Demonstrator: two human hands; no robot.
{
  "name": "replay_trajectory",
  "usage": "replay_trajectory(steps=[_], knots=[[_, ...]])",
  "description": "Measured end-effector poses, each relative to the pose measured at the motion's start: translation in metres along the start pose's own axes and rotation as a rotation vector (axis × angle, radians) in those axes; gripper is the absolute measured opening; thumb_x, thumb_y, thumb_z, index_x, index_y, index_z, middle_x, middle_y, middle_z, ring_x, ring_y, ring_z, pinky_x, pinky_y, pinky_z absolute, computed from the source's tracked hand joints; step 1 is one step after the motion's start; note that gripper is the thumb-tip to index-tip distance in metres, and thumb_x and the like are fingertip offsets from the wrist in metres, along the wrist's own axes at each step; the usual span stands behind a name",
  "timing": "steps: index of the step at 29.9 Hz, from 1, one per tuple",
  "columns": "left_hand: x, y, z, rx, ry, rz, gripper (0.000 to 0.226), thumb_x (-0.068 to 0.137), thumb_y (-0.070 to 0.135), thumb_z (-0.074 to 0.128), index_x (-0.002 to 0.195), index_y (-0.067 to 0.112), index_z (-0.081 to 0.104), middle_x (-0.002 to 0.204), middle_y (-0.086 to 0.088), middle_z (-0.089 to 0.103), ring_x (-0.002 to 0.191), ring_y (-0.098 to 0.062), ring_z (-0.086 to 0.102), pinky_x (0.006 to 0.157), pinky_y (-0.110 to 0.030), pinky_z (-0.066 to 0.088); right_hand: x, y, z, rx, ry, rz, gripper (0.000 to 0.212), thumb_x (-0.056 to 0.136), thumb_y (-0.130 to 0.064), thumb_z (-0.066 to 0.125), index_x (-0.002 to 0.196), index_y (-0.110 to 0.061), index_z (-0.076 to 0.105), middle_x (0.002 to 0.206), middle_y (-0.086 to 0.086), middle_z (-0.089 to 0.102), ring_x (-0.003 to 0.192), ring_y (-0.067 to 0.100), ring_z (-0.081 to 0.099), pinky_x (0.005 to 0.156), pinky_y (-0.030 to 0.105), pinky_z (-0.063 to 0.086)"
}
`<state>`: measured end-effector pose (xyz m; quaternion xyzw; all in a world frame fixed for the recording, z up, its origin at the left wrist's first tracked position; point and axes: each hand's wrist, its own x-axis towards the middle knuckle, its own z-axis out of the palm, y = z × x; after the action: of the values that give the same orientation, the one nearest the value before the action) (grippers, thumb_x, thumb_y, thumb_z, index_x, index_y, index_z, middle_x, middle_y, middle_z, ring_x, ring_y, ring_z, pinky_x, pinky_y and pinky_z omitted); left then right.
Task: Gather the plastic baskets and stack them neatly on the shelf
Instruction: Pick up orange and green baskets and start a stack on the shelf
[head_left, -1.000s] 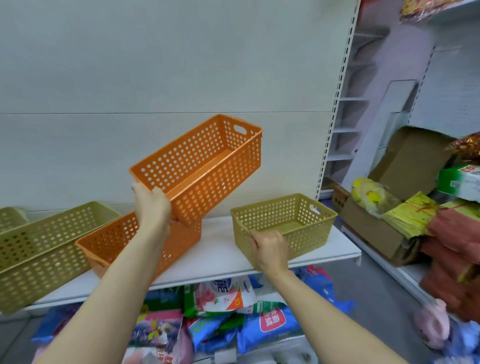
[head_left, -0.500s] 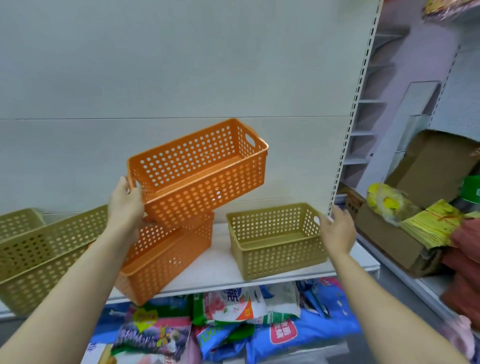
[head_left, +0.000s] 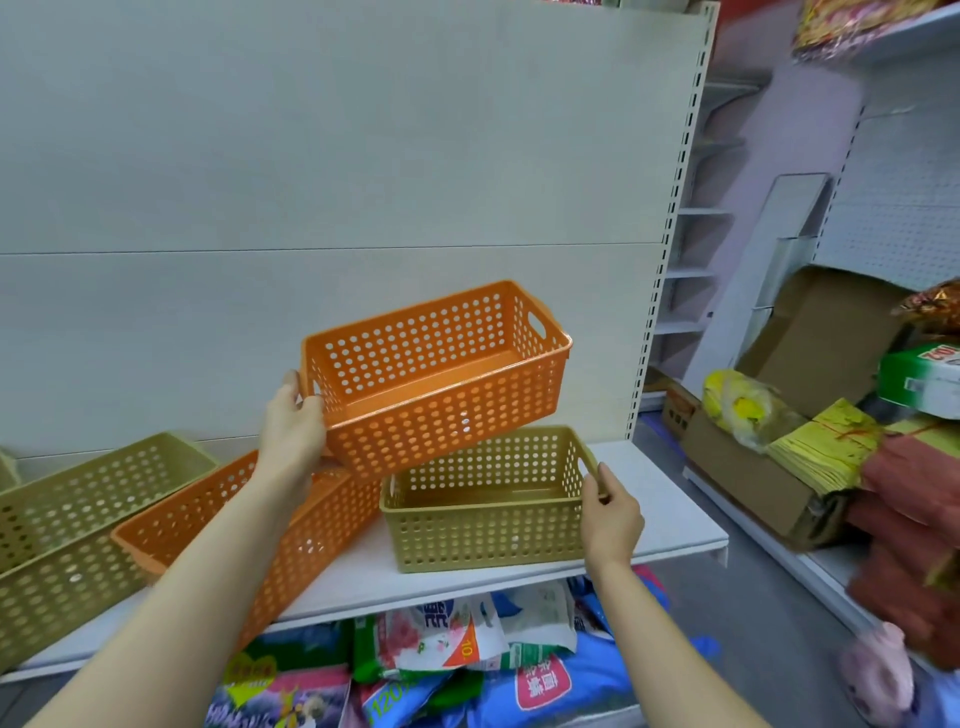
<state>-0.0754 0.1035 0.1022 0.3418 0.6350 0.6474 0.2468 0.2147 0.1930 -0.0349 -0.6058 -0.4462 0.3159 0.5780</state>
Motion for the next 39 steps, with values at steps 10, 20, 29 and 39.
replay_trajectory(steps=[10, 20, 29, 39], knots=[[0.009, -0.012, 0.037, 0.131, -0.128, -0.034, 0.03, 0.108, 0.025, 0.035, 0.132, 0.028, 0.051, 0.11, -0.009, 0.071, 0.081, -0.028, 0.071, 0.059, -0.051, 0.061, 0.024, -0.034, -0.018, 0.251, 0.004, 0.057, 0.043, 0.097, -0.041, 0.043, 0.117, -0.009, 0.064, 0.123, 0.008, 0.064, 0.114, 0.022, 0.058, 0.103, 0.044, 0.041], [0.004, -0.024, 0.045, 0.226, -0.315, -0.048, 0.038, 0.109, 0.035, 0.042, 0.146, 0.029, 0.043, 0.124, 0.0, 0.067, 0.091, -0.016, 0.068, 0.06, -0.036, 0.058, 0.03, -0.072, -0.022, 0.265, -0.155, -0.059, 0.035, 0.1, -0.019, 0.047, 0.133, -0.011, 0.054, 0.113, -0.008, 0.064, 0.095, 0.005, 0.06, 0.088, 0.036, 0.052], [-0.007, -0.06, 0.026, 0.282, -0.501, -0.031, 0.091, 0.067, 0.065, 0.079, 0.143, 0.038, 0.036, 0.127, 0.021, 0.057, 0.121, -0.011, 0.057, 0.109, -0.041, 0.045, 0.028, -0.055, -0.019, 0.045, -0.145, -0.055, 0.035, 0.101, -0.023, 0.041, 0.131, -0.012, 0.056, 0.126, 0.002, 0.062, 0.113, 0.021, 0.057, 0.098, 0.044, 0.046], [-0.03, -0.104, 0.041, 0.309, -0.372, 0.138, 0.063, 0.088, 0.036, 0.072, 0.143, 0.032, 0.042, 0.113, 0.028, 0.056, 0.108, -0.002, 0.056, 0.1, -0.03, 0.045, 0.006, -0.025, -0.022, -0.078, -0.235, -0.178, 0.022, 0.102, -0.038, 0.036, 0.111, -0.028, 0.053, 0.09, -0.02, 0.056, 0.089, 0.011, 0.055, 0.08, 0.03, 0.039]])
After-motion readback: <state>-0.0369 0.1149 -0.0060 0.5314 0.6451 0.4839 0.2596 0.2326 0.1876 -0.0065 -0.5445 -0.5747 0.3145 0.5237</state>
